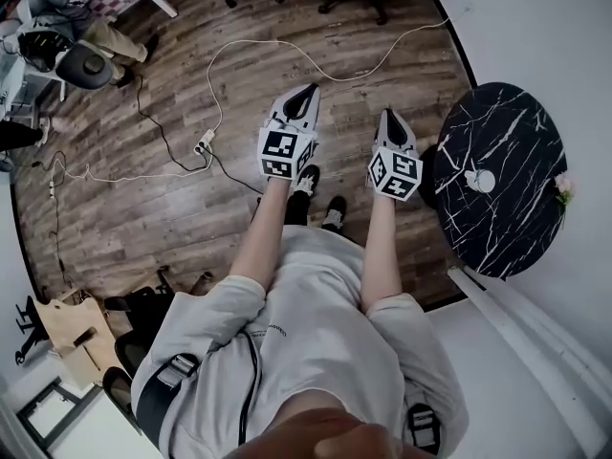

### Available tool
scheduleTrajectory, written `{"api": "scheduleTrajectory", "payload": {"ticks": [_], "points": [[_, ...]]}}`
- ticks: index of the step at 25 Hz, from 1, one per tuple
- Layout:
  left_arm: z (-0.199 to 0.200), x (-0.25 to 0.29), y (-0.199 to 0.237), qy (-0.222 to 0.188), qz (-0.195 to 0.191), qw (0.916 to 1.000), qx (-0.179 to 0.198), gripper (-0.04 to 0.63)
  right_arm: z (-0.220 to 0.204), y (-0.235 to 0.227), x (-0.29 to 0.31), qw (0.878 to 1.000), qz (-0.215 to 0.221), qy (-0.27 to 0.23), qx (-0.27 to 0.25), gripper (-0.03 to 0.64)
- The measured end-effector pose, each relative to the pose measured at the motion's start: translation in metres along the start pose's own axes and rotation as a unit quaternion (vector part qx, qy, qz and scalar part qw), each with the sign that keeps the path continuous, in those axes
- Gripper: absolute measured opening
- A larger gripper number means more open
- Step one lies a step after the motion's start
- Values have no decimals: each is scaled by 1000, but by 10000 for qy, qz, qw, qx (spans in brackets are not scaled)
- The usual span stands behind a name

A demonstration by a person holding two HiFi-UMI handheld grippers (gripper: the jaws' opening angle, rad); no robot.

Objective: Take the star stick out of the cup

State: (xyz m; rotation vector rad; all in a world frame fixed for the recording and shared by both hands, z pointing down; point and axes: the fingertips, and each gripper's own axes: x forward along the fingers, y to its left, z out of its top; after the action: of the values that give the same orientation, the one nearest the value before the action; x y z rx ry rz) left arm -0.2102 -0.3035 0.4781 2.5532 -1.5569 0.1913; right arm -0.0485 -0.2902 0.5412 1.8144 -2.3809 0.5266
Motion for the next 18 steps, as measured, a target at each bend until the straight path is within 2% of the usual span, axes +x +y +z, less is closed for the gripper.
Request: {"api": "scheduleTrajectory", "payload": {"ticks": [5,9,12,15,18], "points": [[2,23,-6,13,-305,9995,62,23,7,-12,6,9998,-204,-62,0,35],[6,45,-28,-14,-793,9968,101,23,9,-32,-2,9987,-507,-21,18,35],[12,67,-60,-11,-1272,9918,149,23,14,-59,-22,9957,-926,-58,50,35],[16,88,-109,5,-1899,9816,198,23,19,-97,-56,9879,-1538,-155,163,35],[17,102,-177,33,-2689,9627,280,23,22,-139,-108,9719,-2306,-333,338,35]]}}
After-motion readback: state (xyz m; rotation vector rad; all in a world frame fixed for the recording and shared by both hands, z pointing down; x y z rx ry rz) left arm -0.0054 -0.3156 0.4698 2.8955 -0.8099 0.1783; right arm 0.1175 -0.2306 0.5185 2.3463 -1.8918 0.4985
